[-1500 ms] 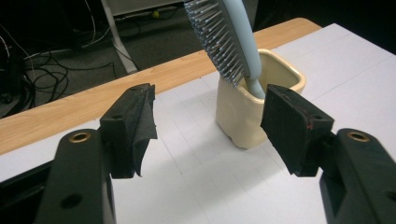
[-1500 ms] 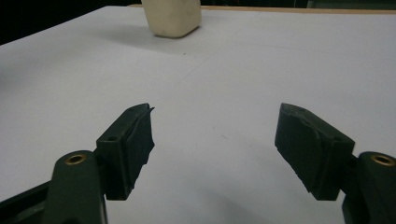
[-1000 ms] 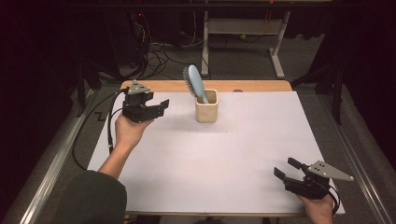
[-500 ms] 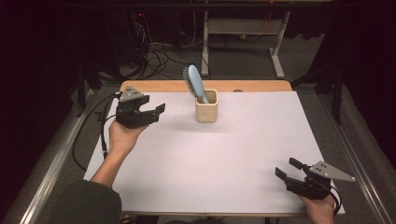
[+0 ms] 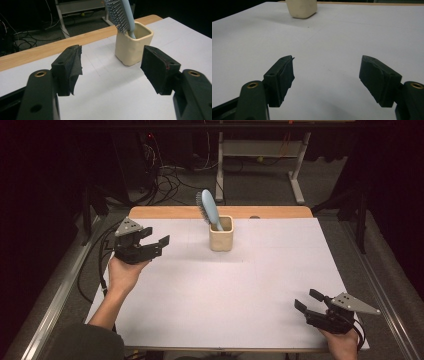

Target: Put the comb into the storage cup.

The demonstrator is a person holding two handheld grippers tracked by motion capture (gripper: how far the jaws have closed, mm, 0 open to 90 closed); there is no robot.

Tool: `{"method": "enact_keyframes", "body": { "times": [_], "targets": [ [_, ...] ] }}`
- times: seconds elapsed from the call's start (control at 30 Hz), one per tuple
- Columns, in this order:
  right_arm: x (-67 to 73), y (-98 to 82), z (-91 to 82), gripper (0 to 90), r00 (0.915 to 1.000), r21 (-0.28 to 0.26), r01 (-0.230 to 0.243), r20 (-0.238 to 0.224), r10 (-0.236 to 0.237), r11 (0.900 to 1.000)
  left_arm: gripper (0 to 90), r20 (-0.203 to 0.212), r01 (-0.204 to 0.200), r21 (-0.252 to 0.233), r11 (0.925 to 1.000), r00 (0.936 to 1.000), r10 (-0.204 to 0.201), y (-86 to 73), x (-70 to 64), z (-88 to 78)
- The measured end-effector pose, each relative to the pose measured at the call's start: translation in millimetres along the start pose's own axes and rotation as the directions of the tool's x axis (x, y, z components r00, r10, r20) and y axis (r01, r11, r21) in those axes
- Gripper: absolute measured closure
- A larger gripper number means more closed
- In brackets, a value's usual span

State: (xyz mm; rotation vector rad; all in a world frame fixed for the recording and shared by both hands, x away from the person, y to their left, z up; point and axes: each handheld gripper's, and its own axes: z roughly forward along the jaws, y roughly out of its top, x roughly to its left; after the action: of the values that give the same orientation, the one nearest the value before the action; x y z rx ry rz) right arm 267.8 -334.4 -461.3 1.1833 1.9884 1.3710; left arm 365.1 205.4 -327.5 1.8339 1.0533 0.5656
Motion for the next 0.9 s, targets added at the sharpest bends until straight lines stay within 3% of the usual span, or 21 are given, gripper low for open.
{"method": "enact_keyframes", "body": {
  "times": [0.9],
  "targets": [
    [-0.3,0.1,0.2,28.6,1.0,-0.002,-0.007,0.0,0.007,1.0,32.3,0.02,0.013,0.002,0.9999,0.9997,-0.013,-20.2,0.3,-17.5]
  ]
}}
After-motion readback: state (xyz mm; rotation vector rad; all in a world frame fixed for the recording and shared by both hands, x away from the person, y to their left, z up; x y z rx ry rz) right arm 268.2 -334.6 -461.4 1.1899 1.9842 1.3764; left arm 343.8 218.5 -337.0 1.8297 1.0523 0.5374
